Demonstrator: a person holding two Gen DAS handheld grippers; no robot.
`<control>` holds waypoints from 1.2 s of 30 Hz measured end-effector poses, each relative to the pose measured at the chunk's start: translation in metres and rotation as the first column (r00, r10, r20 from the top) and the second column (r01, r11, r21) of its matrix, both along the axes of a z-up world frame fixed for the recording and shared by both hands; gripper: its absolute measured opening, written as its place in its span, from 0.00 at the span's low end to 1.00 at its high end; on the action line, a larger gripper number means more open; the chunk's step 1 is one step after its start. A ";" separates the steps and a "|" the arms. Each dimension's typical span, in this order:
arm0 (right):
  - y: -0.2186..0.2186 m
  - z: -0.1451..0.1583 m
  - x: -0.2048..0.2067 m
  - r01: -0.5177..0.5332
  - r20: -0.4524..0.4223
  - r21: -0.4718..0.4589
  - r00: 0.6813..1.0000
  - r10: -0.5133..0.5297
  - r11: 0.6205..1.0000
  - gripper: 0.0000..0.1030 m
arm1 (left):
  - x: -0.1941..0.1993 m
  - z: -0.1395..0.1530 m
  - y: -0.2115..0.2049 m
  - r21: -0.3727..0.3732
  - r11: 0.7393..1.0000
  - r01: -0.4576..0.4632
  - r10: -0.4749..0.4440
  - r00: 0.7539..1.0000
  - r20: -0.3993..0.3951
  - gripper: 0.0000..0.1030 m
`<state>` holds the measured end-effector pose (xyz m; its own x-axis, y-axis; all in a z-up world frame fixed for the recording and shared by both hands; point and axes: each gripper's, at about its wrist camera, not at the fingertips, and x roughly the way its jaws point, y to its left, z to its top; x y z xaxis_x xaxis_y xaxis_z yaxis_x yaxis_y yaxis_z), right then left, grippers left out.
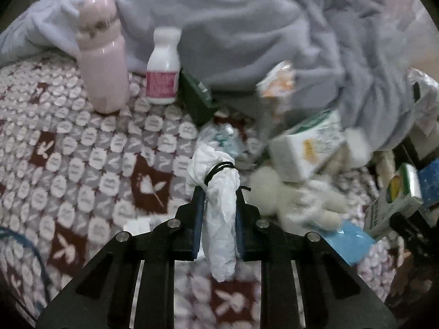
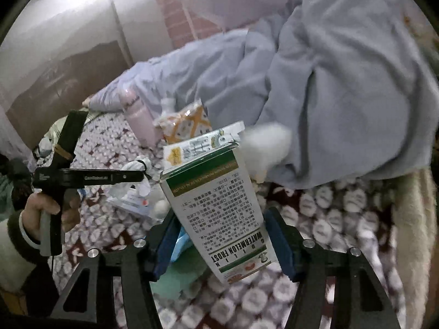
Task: Collect trash
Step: 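Carry the box and tissue to the cream bucket and release both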
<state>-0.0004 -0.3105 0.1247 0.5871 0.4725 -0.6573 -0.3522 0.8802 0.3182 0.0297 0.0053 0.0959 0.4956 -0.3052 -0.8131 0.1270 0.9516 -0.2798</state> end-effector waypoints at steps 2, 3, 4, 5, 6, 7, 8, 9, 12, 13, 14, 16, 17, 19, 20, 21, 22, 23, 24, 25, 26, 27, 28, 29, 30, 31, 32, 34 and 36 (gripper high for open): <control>-0.005 0.006 -0.013 0.012 0.013 -0.013 1.000 -0.012 1.000 0.59 | -0.020 0.017 -0.008 -0.008 1.000 0.021 -0.020 0.999 0.036 0.17; -0.011 0.009 -0.022 0.022 0.018 -0.015 1.000 -0.022 1.000 0.59 | -0.024 0.020 -0.017 -0.006 0.999 0.032 -0.031 0.998 0.050 0.17; -0.015 0.011 -0.029 0.030 0.019 -0.013 0.999 -0.030 0.999 0.59 | -0.028 0.026 -0.027 -0.005 0.999 0.046 -0.045 0.997 0.062 0.17; -0.020 0.013 -0.034 0.038 0.018 -0.012 0.999 -0.037 0.999 0.59 | -0.034 0.031 -0.039 -0.001 0.998 0.066 -0.066 0.995 0.077 0.17; -0.024 0.014 -0.040 0.049 0.017 -0.013 0.999 -0.049 0.999 0.59 | -0.041 0.036 -0.048 0.000 0.996 0.086 -0.086 0.992 0.088 0.17; -0.031 0.016 -0.046 0.061 0.014 -0.012 0.998 -0.061 0.998 0.59 | -0.046 0.040 -0.058 -0.001 0.995 0.103 -0.102 0.990 0.097 0.17; -0.039 0.016 -0.054 0.077 0.011 -0.011 0.997 -0.077 0.997 0.59 | -0.052 0.044 -0.072 -0.004 0.992 0.130 -0.129 0.986 0.108 0.17; -0.046 0.016 -0.059 0.091 0.008 -0.015 0.996 -0.091 0.996 0.59 | -0.058 0.049 -0.081 -0.009 0.989 0.150 -0.148 0.982 0.114 0.17; -0.070 0.018 -0.076 0.145 -0.001 -0.030 0.989 -0.145 0.989 0.59 | -0.070 0.060 -0.117 -0.017 0.974 0.225 -0.221 0.966 0.135 0.17; -0.083 0.019 -0.085 0.169 -0.005 -0.026 0.986 -0.170 0.985 0.59 | -0.073 0.062 -0.128 -0.017 0.969 0.247 -0.242 0.960 0.140 0.17; -0.094 0.020 -0.091 0.192 -0.006 -0.030 0.981 -0.193 0.981 0.59 | -0.076 0.065 -0.140 -0.016 0.962 0.272 -0.267 0.953 0.144 0.17; -0.113 0.021 -0.100 0.232 -0.014 -0.038 0.972 -0.233 0.972 0.59 | -0.080 0.069 -0.161 -0.015 0.950 0.311 -0.305 0.940 0.152 0.17; -0.123 0.022 -0.105 0.248 -0.017 -0.039 0.968 -0.249 0.968 0.59 | -0.083 0.071 -0.175 -0.018 0.942 0.337 -0.330 0.931 0.153 0.17; -0.144 0.022 -0.116 0.290 -0.019 -0.054 0.957 -0.291 0.956 0.59 | -0.088 0.073 -0.193 -0.026 0.928 0.372 -0.364 0.919 0.156 0.17; -0.159 0.022 -0.124 0.318 -0.022 -0.065 0.947 -0.320 0.946 0.59 | -0.092 0.074 -0.205 -0.030 0.919 0.393 -0.384 0.910 0.158 0.17; -0.166 0.022 -0.127 0.333 -0.023 -0.068 0.942 -0.335 0.940 0.59 | -0.094 0.075 -0.217 -0.033 0.910 0.413 -0.403 0.901 0.159 0.17; -0.181 0.021 -0.135 0.365 -0.028 -0.073 0.929 -0.368 0.928 0.59 | -0.096 0.076 -0.228 -0.037 0.900 0.435 -0.425 0.891 0.160 0.17; -0.192 0.021 -0.141 0.390 -0.033 -0.078 0.919 -0.393 0.918 0.59 | -0.099 0.077 -0.239 -0.041 0.888 0.458 -0.446 0.881 0.159 0.17; -0.199 0.020 -0.145 0.405 -0.038 -0.082 0.912 -0.409 0.910 0.59 | -0.101 0.077 -0.251 -0.041 0.877 0.478 -0.467 0.871 0.156 0.17; -0.211 0.019 -0.152 0.430 -0.041 -0.088 0.900 -0.435 0.898 0.59 | -0.104 0.076 -0.263 -0.042 0.866 0.498 -0.487 0.860 0.152 0.17; -0.222 0.018 -0.160 0.454 -0.041 -0.096 0.887 -0.459 0.886 0.59 | -0.106 0.074 -0.277 -0.042 0.853 0.520 -0.509 0.848 0.147 0.17; -0.229 0.017 -0.164 0.467 -0.041 -0.102 0.880 -0.473 0.878 0.59 | -0.109 0.073 -0.290 -0.045 0.841 0.539 -0.529 0.837 0.141 0.17; -0.239 0.015 -0.171 0.490 -0.043 -0.116 0.867 -0.497 0.864 0.59 | -0.112 0.072 -0.300 -0.049 0.831 0.554 -0.544 0.828 0.138 0.17; -0.247 0.014 -0.177 0.505 -0.046 -0.125 0.857 -0.514 0.854 0.59 | -0.115 0.069 -0.314 -0.058 0.818 0.573 -0.563 0.816 0.131 0.17; -0.253 0.012 -0.180 0.515 -0.049 -0.129 0.850 -0.524 0.848 0.59 | -0.117 0.068 -0.327 -0.067 0.805 0.590 -0.580 0.805 0.125 0.17; -0.261 0.009 -0.185 0.531 -0.054 -0.135 0.839 -0.542 0.836 0.59 | -0.120 0.066 -0.338 -0.072 0.794 0.603 -0.593 0.796 0.122 0.17; -0.270 0.006 -0.191 0.550 -0.060 -0.141 0.825 -0.561 0.823 0.59 | -0.122 0.066 -0.351 -0.078 0.780 0.620 -0.611 0.783 0.117 0.17; -0.284 0.001 -0.198 0.574 -0.079 -0.141 0.806 -0.587 0.807 0.59 | -0.130 0.064 -0.375 -0.085 0.752 0.653 -0.644 0.757 0.114 0.17; -0.299 -0.006 -0.207 0.602 -0.101 -0.133 0.782 -0.615 0.787 0.59 | -0.137 0.062 -0.399 -0.088 0.729 0.679 -0.670 0.733 0.112 0.17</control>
<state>-0.2071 -0.6100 0.1184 0.6378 -0.0172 -0.7700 0.3056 0.9233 0.2325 -0.1068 -0.3933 0.1581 0.1747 -0.6688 -0.7226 0.7460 0.5689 -0.3462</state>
